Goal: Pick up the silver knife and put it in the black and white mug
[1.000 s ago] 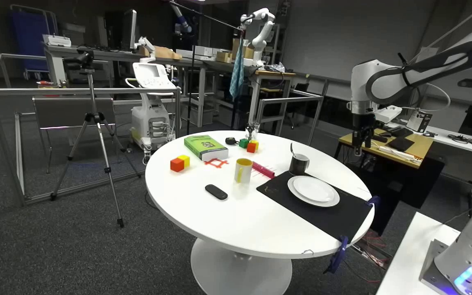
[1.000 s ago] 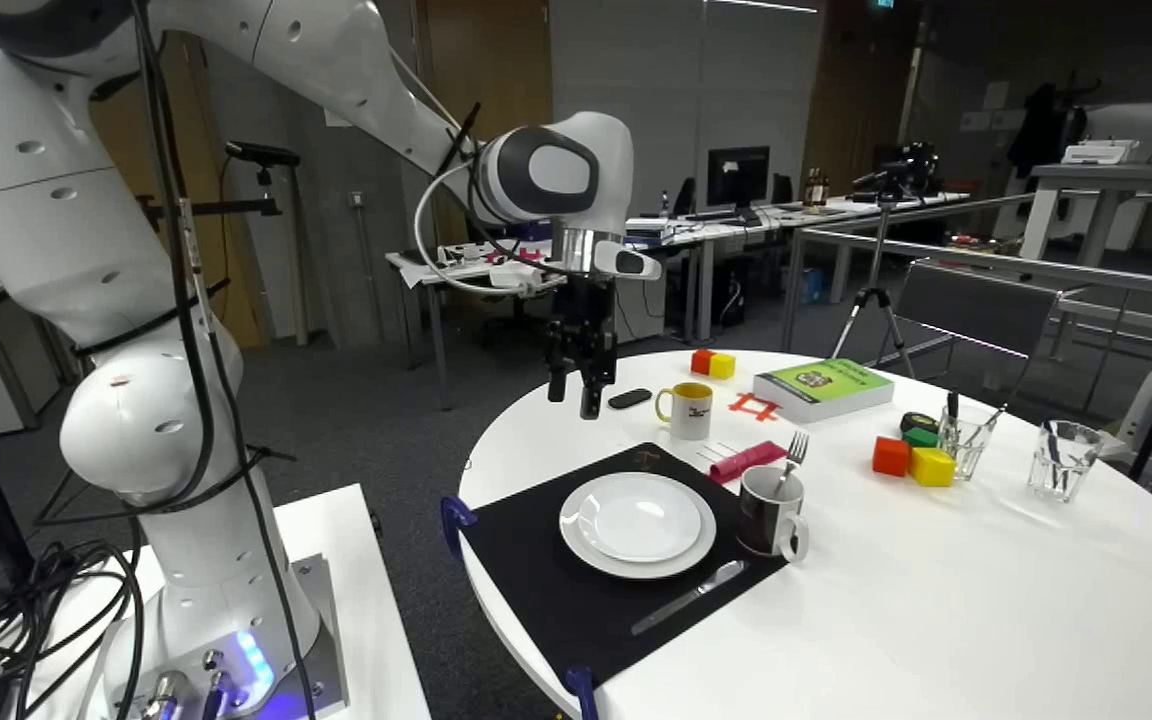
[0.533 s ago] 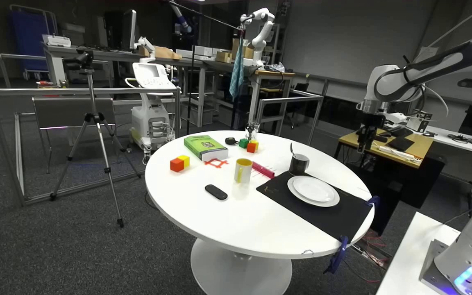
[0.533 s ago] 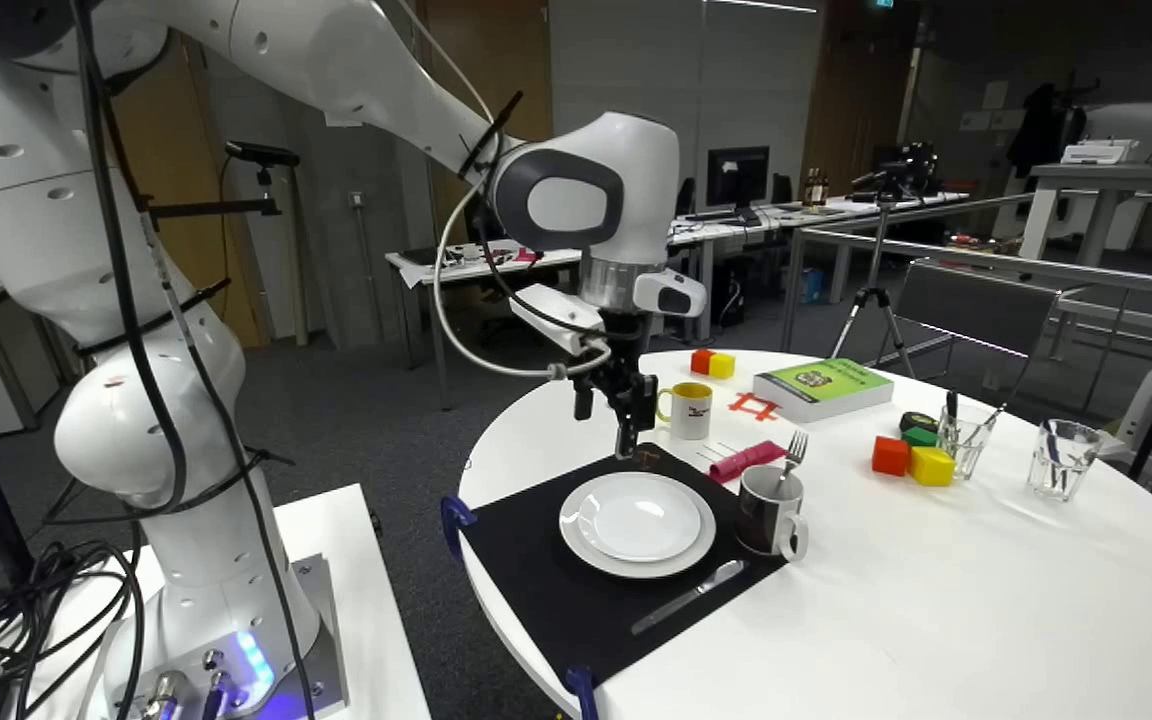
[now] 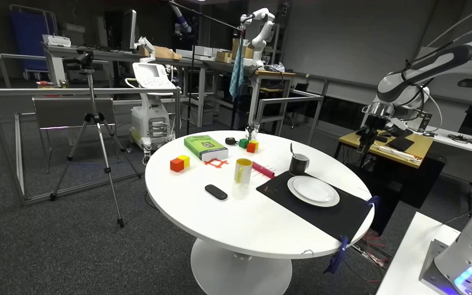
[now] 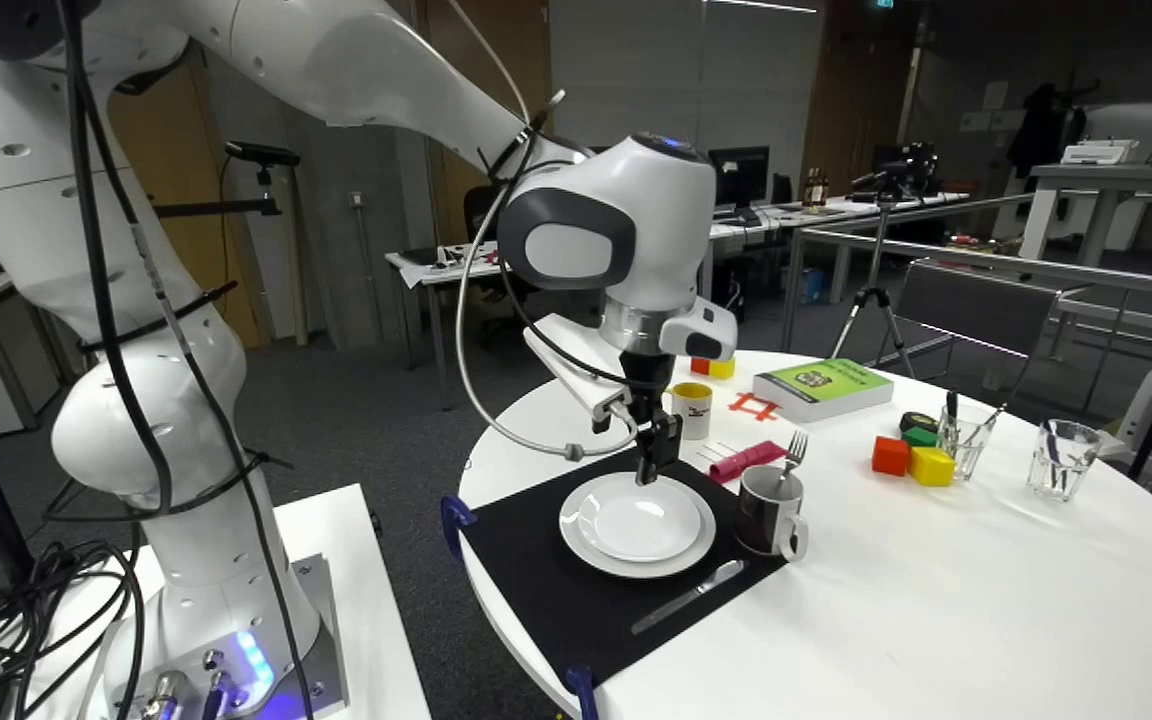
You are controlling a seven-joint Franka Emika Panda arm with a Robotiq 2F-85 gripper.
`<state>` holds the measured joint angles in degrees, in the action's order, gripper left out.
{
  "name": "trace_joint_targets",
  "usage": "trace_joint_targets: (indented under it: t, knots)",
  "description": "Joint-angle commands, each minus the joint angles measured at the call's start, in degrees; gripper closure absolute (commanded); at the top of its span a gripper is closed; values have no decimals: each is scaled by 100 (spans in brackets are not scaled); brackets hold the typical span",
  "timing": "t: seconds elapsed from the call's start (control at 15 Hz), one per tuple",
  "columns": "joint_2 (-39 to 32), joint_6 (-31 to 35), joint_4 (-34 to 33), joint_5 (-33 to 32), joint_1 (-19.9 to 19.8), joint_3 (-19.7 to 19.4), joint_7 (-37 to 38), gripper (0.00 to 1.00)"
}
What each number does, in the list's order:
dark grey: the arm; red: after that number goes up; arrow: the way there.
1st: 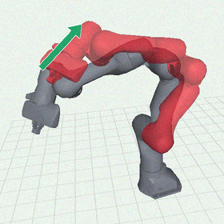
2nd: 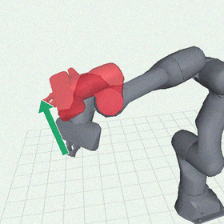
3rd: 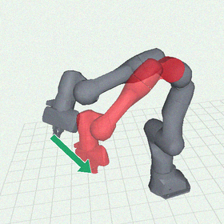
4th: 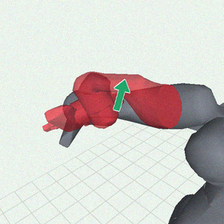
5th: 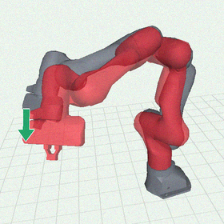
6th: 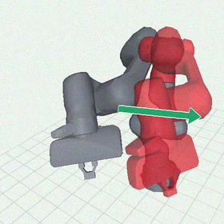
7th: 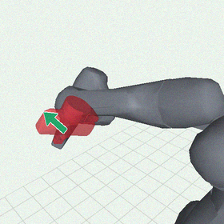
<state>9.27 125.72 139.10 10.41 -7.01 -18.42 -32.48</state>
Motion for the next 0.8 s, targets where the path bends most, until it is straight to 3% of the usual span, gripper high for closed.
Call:
trace_joint_targets:
  t: [0.0,0.73]
  knots:
    - [-499,216,-250,432,-132,-28,-431,0]
    - [-1899,515,-952,278,-712,198,-1317,0]
